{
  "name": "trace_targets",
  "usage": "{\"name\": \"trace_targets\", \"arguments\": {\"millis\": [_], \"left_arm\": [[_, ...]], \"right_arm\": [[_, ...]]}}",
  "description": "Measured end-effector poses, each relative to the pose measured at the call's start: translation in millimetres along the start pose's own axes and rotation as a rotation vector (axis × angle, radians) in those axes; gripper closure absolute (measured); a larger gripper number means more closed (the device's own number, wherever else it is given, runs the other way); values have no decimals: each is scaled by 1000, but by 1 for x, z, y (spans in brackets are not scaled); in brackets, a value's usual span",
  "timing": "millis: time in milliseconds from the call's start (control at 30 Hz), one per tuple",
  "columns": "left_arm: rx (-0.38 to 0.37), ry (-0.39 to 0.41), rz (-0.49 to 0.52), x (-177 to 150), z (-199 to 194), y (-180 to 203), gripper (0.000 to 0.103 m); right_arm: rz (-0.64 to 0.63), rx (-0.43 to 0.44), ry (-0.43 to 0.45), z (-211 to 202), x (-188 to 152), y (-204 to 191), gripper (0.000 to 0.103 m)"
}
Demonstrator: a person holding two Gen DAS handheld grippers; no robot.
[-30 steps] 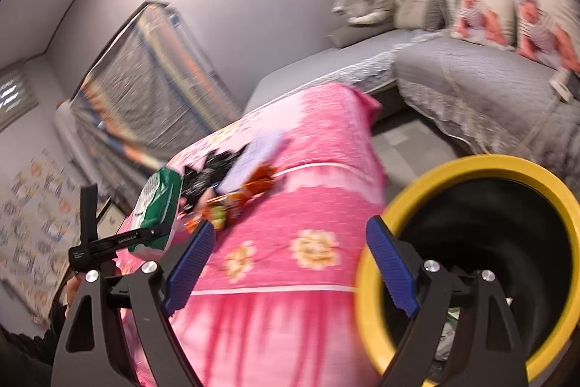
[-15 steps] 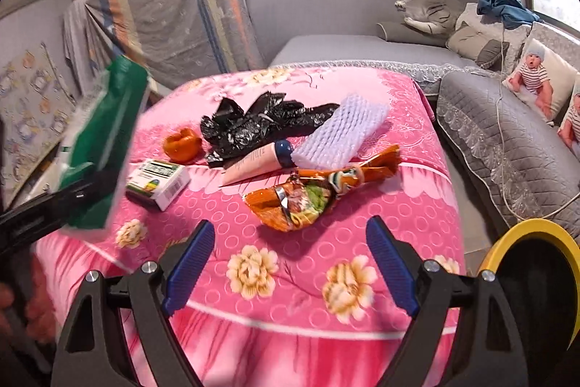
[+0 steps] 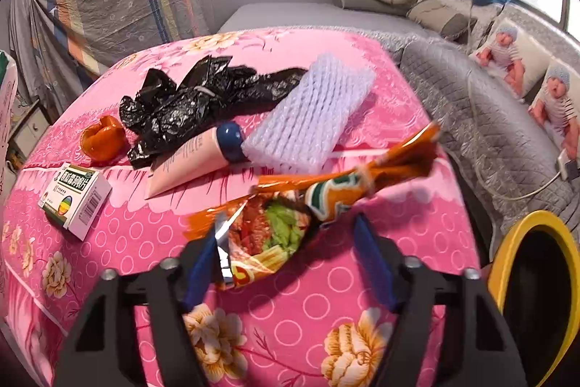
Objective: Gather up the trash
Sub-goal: 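Grasp another green-white tissue pack with the left tool while the right tool returns to the bed, then grasp the orange snack wrapper with the right tool while the left tool holds the tissue pack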
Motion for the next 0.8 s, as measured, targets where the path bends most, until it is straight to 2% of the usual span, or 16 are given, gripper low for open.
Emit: {"name": "trace_targets", "arguments": {"millis": [133, 367, 600, 667, 800], "left_arm": [[-1, 5, 1, -1, -1, 0, 47], [17, 4, 23, 2, -2, 6, 47], [29, 33, 79, 13, -13, 20, 47], [23, 50, 93, 18, -17, 28, 47], [-8, 81, 131, 30, -26, 49, 47]], "right_arm": [[32, 50, -27, 2, 1, 6, 57], [16, 148, -24, -26, -1, 9, 61], [39, 398, -73, -92, -12, 17, 61], [28, 461, -64, -115, -15, 21, 61], [13, 527, -16, -151, -16, 31, 61]]}}
Point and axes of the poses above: each gripper's, at about its wrist camera, not at the fingertips, and z roughly the way its jaws point, y to its right, x to its top, the point moved 6 cm from there along z, roughly the way its jaws point, and after that the axes turned 14 degrees about z, right-handed, at the moved point
